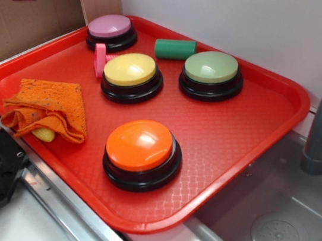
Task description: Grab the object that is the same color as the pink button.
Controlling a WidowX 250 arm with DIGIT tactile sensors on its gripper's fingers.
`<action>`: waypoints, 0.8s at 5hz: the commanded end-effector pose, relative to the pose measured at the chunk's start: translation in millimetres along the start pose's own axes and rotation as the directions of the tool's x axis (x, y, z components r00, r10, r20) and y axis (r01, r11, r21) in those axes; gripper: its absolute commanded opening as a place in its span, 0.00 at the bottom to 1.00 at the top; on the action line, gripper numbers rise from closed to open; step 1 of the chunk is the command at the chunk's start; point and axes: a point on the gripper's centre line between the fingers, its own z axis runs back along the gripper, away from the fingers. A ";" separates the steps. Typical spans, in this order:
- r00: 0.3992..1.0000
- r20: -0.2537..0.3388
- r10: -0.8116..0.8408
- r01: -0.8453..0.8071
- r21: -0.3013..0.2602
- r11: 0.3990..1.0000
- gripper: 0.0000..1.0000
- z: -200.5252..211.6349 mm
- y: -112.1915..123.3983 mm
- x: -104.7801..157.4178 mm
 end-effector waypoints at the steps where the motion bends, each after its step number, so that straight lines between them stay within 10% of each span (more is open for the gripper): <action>1: 0.929 0.103 0.355 -0.358 0.019 0.933 1.00 -45.3 7.1 45.4; 4: 0.901 0.029 0.433 -0.433 -0.020 0.901 1.00 -97.2 -1.9 55.4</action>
